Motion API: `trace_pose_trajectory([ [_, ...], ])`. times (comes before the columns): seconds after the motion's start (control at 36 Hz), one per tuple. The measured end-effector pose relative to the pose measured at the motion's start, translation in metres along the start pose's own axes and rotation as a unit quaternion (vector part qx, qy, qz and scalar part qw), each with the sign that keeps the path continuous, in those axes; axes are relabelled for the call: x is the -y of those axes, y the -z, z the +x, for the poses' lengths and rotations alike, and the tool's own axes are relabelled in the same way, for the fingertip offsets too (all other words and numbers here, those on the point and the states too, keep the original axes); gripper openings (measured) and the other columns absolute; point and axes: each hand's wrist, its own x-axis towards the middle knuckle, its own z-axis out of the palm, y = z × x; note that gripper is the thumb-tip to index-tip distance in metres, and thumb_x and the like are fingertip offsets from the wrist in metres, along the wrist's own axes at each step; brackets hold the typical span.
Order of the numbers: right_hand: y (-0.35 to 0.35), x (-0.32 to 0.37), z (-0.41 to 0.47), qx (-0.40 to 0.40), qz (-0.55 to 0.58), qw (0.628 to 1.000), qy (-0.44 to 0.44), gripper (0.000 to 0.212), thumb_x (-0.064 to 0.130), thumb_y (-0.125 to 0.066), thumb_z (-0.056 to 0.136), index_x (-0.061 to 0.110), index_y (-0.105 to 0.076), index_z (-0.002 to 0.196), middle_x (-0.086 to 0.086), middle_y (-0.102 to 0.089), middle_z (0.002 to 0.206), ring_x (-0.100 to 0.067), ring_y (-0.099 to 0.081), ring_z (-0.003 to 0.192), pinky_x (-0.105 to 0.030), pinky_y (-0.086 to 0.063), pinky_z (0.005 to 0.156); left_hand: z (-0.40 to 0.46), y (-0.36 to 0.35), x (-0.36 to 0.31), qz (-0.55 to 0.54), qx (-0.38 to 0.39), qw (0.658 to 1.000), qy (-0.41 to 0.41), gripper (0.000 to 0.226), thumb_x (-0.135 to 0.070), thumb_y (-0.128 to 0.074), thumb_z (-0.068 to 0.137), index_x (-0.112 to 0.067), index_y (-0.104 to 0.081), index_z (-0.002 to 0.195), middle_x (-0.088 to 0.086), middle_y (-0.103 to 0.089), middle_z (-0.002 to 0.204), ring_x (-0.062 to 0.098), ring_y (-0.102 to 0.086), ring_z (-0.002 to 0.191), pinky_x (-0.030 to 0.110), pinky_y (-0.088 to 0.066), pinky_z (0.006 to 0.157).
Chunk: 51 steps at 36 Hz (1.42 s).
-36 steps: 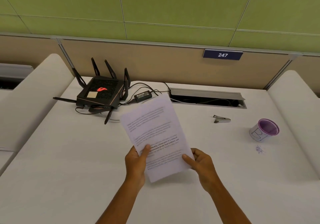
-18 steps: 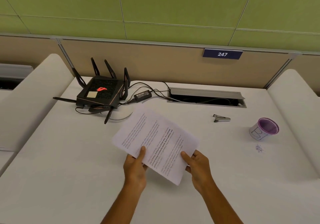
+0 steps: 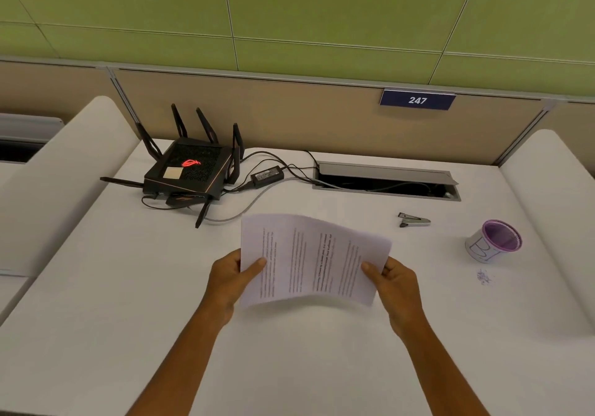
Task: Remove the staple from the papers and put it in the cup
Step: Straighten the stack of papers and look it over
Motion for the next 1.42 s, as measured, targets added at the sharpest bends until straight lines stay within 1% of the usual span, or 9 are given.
trace_pose_trajectory([
  [0.11, -0.003, -0.005, -0.007, -0.038, 0.026, 0.999, 0.021, 0.017, 0.015, -0.074, 0.094, 0.022, -0.076, 0.109, 0.007, -0.08, 0.1, -0.011, -0.077, 0.09, -0.023, -0.063, 0.073, -0.006, -0.01, 0.001, -0.021, -0.021, 0.999, -0.021, 0.027, -0.022, -0.081, 0.092, -0.023, -0.075, 0.118, -0.002, -0.08, 0.11, 0.019, -0.077, 0.1, 0.035, -0.066, 0.087],
  [0.22, -0.007, -0.025, -0.014, -0.05, 0.044, 0.998, -0.009, 0.02, 0.011, -0.076, 0.092, 0.019, -0.075, 0.11, 0.004, -0.08, 0.1, -0.012, -0.076, 0.095, -0.021, -0.061, 0.076, -0.016, -0.021, 0.015, -0.036, -0.034, 0.999, -0.01, 0.024, -0.008, -0.083, 0.089, -0.023, -0.074, 0.105, -0.008, -0.078, 0.099, 0.014, -0.075, 0.095, 0.013, -0.061, 0.067],
  [0.36, -0.012, -0.045, -0.017, -0.064, 0.024, 0.996, -0.05, 0.026, 0.011, -0.075, 0.093, 0.015, -0.073, 0.119, 0.002, -0.078, 0.105, -0.017, -0.073, 0.101, -0.032, -0.059, 0.09, -0.024, -0.032, 0.031, -0.016, -0.034, 0.999, 0.0, 0.03, -0.008, -0.08, 0.092, -0.036, -0.069, 0.095, -0.009, -0.075, 0.099, 0.014, -0.071, 0.094, 0.02, -0.057, 0.073],
  [0.53, -0.013, -0.038, -0.014, -0.058, 0.015, 0.998, -0.02, 0.017, 0.017, -0.07, 0.098, 0.019, -0.074, 0.114, 0.002, -0.078, 0.102, -0.016, -0.074, 0.096, -0.021, -0.061, 0.076, -0.023, -0.035, 0.026, -0.042, -0.026, 0.999, 0.005, 0.023, -0.011, -0.079, 0.093, -0.03, -0.071, 0.102, -0.006, -0.076, 0.101, 0.012, -0.072, 0.094, 0.014, -0.06, 0.063],
  [0.81, -0.01, -0.047, -0.012, -0.043, 0.029, 0.996, -0.074, 0.018, 0.018, -0.075, 0.094, 0.018, -0.076, 0.112, 0.003, -0.081, 0.101, -0.017, -0.075, 0.098, -0.024, -0.058, 0.077, -0.023, -0.033, 0.03, -0.007, -0.037, 0.999, 0.033, 0.021, -0.021, -0.078, 0.095, -0.019, -0.07, 0.114, -0.003, -0.075, 0.099, 0.01, -0.07, 0.09, 0.024, -0.056, 0.069],
  [0.97, 0.009, -0.029, -0.002, 0.07, 0.028, 0.995, -0.064, 0.024, 0.023, -0.075, 0.093, 0.017, -0.076, 0.116, -0.002, -0.081, 0.107, -0.026, -0.077, 0.101, -0.04, -0.064, 0.087, -0.024, -0.024, 0.029, -0.024, -0.052, 0.998, 0.034, 0.01, -0.022, -0.074, 0.098, -0.031, -0.07, 0.097, -0.005, -0.078, 0.095, 0.02, -0.074, 0.088, 0.031, -0.056, 0.069],
  [1.11, 0.011, -0.026, -0.002, 0.129, 0.18, 0.967, -0.125, 0.041, 0.024, -0.067, 0.094, 0.007, -0.066, 0.132, -0.022, -0.073, 0.122, -0.04, -0.071, 0.113, -0.056, -0.058, 0.096, -0.033, -0.024, 0.037, -0.099, -0.072, 0.99, 0.077, 0.012, -0.023, -0.076, 0.097, -0.028, -0.072, 0.106, -0.001, -0.08, 0.103, 0.025, -0.074, 0.096, 0.037, -0.058, 0.072],
  [1.25, -0.018, -0.027, -0.017, 0.105, 0.233, 0.958, -0.132, 0.041, 0.021, -0.067, 0.095, 0.008, -0.063, 0.135, -0.016, -0.073, 0.129, -0.038, -0.07, 0.118, -0.058, -0.056, 0.1, -0.049, -0.037, 0.043, -0.171, -0.078, 0.975, 0.119, 0.023, -0.017, -0.075, 0.097, -0.026, -0.07, 0.117, -0.002, -0.078, 0.108, 0.023, -0.072, 0.101, 0.035, -0.056, 0.074],
  [1.42, -0.056, -0.032, -0.04, 0.045, 0.194, 0.971, -0.133, 0.032, 0.013, -0.072, 0.096, 0.021, -0.07, 0.126, -0.003, -0.079, 0.118, -0.025, -0.076, 0.107, -0.049, -0.063, 0.089, -0.069, -0.054, 0.059, -0.239, -0.078, 0.95, 0.186, 0.035, -0.014, -0.08, 0.092, -0.018, -0.071, 0.125, 0.006, -0.08, 0.114, 0.033, -0.073, 0.11, 0.055, -0.059, 0.098],
])
